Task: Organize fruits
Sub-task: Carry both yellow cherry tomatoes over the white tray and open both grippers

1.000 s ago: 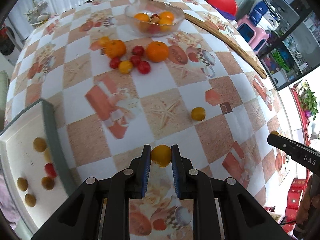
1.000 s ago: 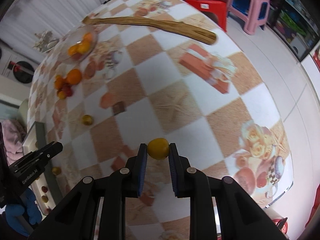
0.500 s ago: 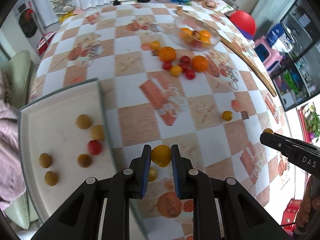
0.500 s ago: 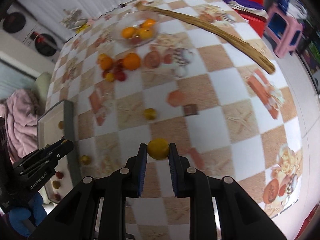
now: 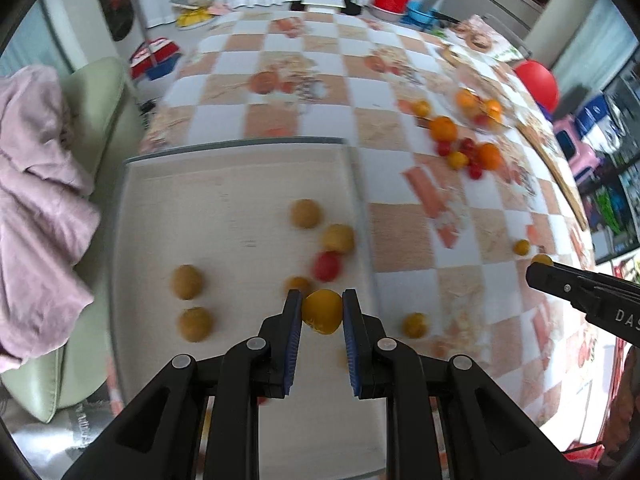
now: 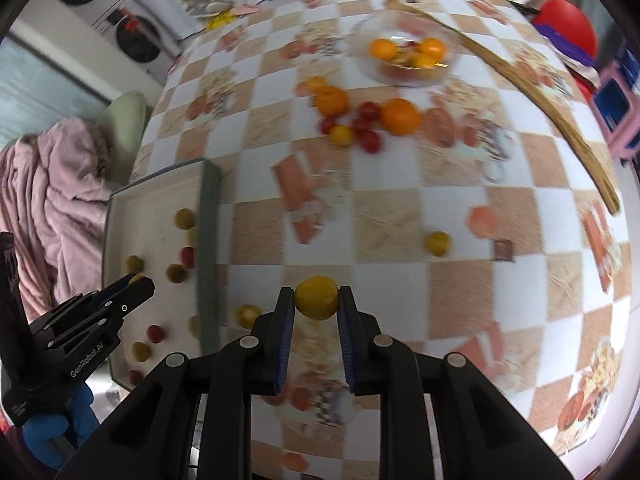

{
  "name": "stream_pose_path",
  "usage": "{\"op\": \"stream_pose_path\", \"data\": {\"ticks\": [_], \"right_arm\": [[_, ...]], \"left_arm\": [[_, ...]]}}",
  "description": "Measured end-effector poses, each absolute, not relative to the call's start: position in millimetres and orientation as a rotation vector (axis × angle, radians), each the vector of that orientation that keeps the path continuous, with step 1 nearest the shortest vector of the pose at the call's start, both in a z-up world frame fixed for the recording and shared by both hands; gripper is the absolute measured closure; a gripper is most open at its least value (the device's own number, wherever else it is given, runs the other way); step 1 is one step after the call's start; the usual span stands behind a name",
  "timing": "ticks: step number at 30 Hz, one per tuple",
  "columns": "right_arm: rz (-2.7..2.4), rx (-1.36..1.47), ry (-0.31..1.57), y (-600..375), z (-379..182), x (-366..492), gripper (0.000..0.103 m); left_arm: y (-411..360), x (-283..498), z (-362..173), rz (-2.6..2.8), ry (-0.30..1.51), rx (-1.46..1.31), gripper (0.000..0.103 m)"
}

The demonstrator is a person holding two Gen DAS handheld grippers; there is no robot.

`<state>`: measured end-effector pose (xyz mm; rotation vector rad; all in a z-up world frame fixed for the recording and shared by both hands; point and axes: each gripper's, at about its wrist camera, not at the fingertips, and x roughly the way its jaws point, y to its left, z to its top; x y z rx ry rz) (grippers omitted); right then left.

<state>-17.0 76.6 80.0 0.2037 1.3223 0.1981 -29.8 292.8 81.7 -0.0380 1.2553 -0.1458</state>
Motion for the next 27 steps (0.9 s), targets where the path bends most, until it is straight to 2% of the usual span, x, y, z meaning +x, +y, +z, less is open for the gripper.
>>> {"op": "stream_pose_path", "data": {"ticks": [10, 16, 27], "right_arm": [[0.37, 0.159, 1.353, 170, 64, 38, 0.079], [0.404, 0.146, 1.376, 212, 44, 75, 0.079], [0.385, 0.1, 1.416, 231, 12, 106, 0.079]], "left_arm": [[360, 12, 61, 0.016, 1.244, -0.076, 0.081], [371, 40, 39, 0.052, 1.251, -0.058, 0.081], [373, 57, 19, 0.084, 1.265, -0.009, 0.081]]}}
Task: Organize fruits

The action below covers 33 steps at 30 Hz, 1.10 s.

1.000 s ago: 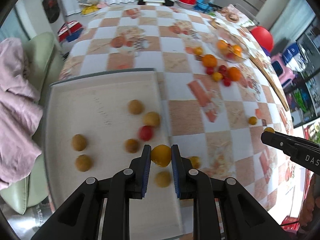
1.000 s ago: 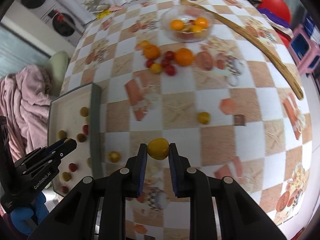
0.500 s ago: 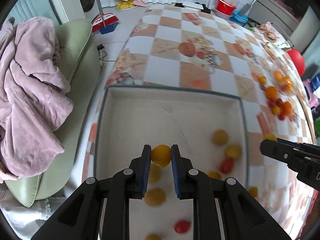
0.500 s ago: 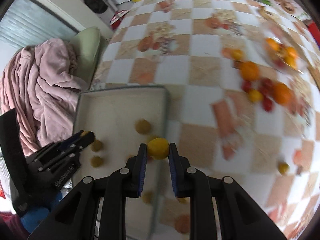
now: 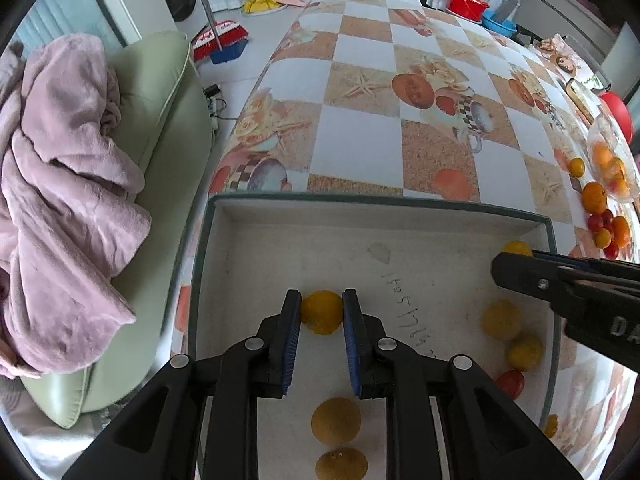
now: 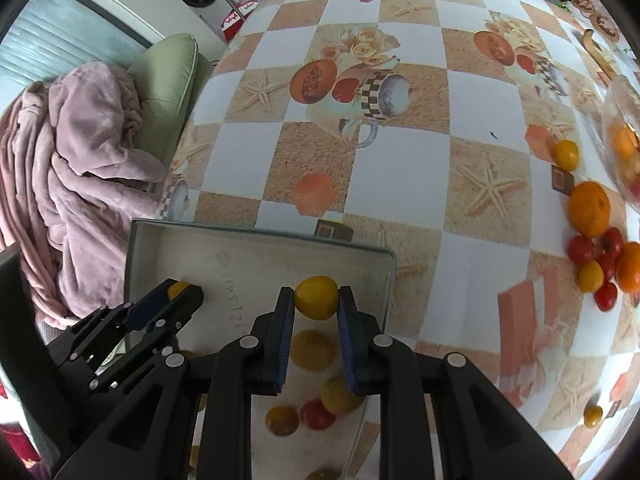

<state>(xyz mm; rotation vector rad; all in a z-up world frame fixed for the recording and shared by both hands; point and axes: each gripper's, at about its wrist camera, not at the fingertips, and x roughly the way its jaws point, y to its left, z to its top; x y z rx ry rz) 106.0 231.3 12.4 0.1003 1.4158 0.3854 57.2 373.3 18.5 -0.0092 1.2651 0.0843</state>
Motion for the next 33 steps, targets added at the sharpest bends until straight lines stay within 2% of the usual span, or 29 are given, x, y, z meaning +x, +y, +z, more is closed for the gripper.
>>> {"op": "stream_pose_path", "data": {"ticks": [3, 5, 7, 9, 11, 16, 24, 26, 27, 28, 33], "right_arm": [[0.389, 0.08, 1.434, 237, 5, 109, 0.079], [0.396, 0.065, 1.43, 239, 5, 110, 0.078], [0.416, 0.051, 1.431, 244, 6, 111, 0.067], [0.42, 0.045, 1.425, 245, 9, 111, 0.057], [0.425, 0.063, 1.408, 243, 17, 110, 0.051], [0.43, 0.089, 1.366, 232, 43, 96, 0.023], [0.385, 0.084, 1.407, 208, 61, 70, 0.016], [0.384, 0.074, 1.406, 205, 64, 62, 0.015], [0.383, 0.068, 1.406, 203, 66, 59, 0.008], [0.382, 0.06, 1.406, 202, 68, 55, 0.0], [0.387, 0.02, 1.419, 201, 74, 37, 0.0]], "left_arm": [[373, 58, 18, 0.089, 1.267, 0.001, 0.08], [374, 59, 18, 0.095, 1.27, 0.007, 0.072], [378, 57, 19, 0.117, 1.265, 0.006, 0.026], [380, 54, 25, 0.127, 1.238, 0.0, 0.026], [380, 53, 28, 0.129, 1.244, 0.017, 0.026], [379, 43, 40, 0.112, 1.256, 0.008, 0.026], [370, 18, 67, 0.086, 1.25, -0.007, 0.026], [368, 11, 72, 0.08, 1.253, -0.01, 0.018], [367, 7, 76, 0.082, 1.254, -0.014, 0.002], [367, 4, 78, 0.087, 1.248, -0.016, 0.001], [364, -15, 81, 0.07, 1.288, -0.015, 0.001]]}}
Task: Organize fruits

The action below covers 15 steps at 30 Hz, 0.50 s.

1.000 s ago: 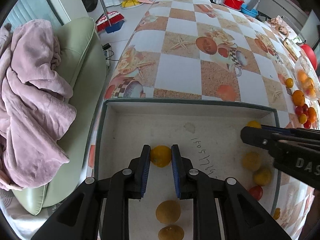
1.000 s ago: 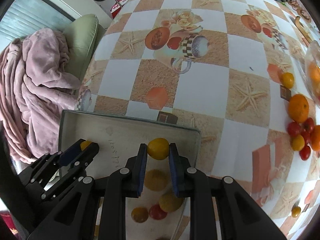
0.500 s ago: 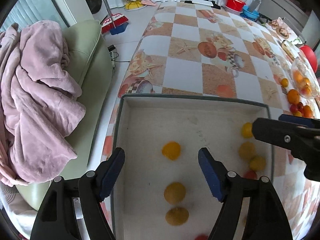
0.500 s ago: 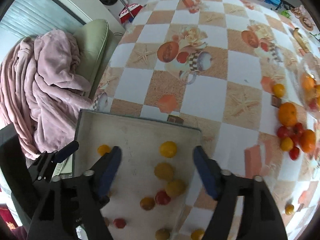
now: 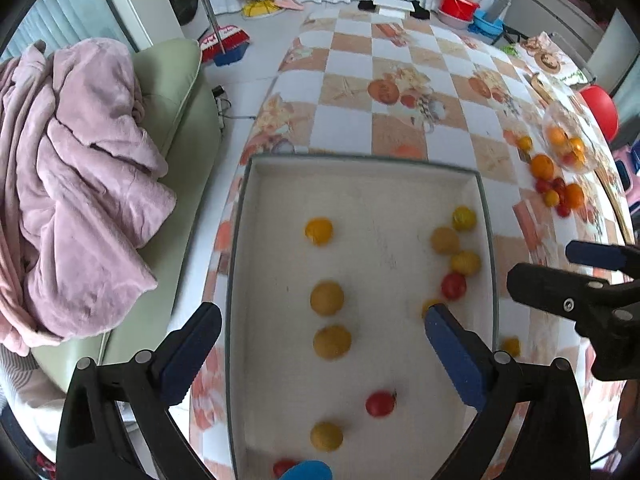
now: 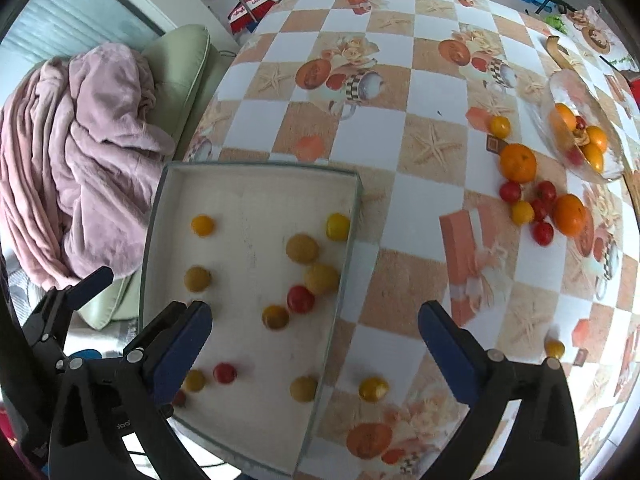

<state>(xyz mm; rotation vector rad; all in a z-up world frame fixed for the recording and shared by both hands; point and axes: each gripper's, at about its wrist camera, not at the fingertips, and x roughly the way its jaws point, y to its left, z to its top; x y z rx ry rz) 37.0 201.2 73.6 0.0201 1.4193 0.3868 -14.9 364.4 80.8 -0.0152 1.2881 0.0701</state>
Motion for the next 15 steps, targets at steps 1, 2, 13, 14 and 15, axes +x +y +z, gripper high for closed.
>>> {"op": "stream_pose_path", "data": {"ticks": [1, 2, 13, 14, 15], "right_arm": [[0.386, 0.007, 1.42, 201, 75, 33, 0.0], [0.383, -0.006, 1.421, 201, 76, 29, 0.0], [0.412, -0.115, 1.431, 202, 106, -8, 0.0], [0.414, -0.117, 1.432, 202, 107, -10, 0.0], [0.417, -0.12, 1.435, 201, 109, -14, 0.0]], "left_arm": [[364, -18, 81, 0.069, 1.295, -0.014, 0.001], [364, -22, 82, 0.069, 1.298, -0.011, 0.001], [354, -61, 110, 0.083, 1.305, 0.084, 0.001], [353, -63, 111, 0.081, 1.312, 0.091, 0.001], [352, -65, 112, 0.075, 1.321, 0.096, 0.001]]}}
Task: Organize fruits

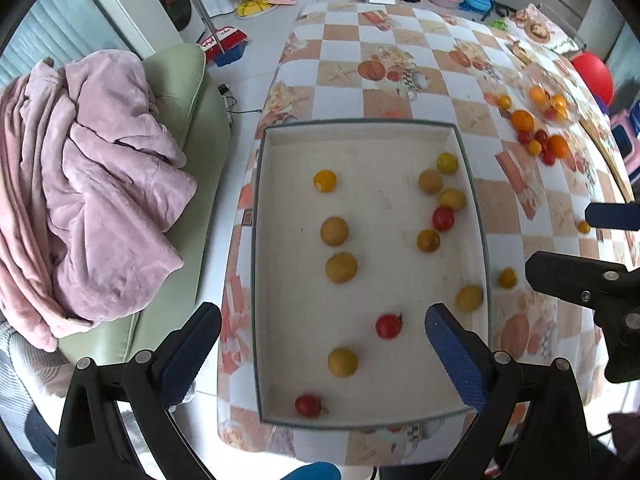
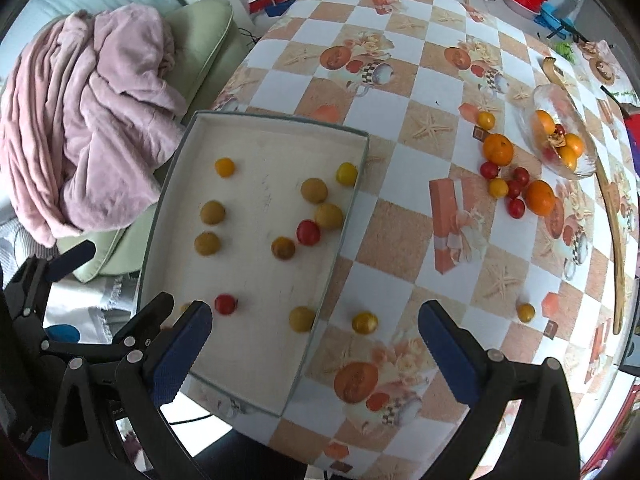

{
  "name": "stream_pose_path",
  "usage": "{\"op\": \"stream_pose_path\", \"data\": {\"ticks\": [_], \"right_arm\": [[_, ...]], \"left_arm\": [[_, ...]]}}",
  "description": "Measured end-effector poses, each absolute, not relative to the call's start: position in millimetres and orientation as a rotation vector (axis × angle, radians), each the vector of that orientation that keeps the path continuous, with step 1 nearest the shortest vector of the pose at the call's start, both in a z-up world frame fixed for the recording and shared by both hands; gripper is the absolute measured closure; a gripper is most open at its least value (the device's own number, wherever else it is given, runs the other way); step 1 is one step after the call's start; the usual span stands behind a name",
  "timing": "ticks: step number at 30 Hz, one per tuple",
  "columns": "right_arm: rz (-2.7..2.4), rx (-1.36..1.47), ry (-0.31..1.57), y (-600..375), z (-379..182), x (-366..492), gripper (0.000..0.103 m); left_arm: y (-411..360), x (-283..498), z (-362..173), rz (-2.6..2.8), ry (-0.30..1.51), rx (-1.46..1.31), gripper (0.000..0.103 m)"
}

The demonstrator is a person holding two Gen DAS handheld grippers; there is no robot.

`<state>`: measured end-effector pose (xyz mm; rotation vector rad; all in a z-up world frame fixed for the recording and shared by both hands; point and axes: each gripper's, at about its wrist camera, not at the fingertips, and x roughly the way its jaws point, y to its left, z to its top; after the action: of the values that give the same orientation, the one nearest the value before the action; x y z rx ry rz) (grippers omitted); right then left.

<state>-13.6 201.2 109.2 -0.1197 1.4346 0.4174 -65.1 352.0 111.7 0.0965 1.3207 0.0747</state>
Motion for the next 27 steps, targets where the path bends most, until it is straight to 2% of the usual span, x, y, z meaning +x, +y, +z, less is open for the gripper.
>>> {"op": "stream_pose_path", "data": {"ticks": [27], "right_arm": [[0.463, -0.192, 1.42, 201, 129, -41, 0.0]], "left_arm": [[328, -86, 135, 0.063, 1.314, 0.184, 0.001]]}}
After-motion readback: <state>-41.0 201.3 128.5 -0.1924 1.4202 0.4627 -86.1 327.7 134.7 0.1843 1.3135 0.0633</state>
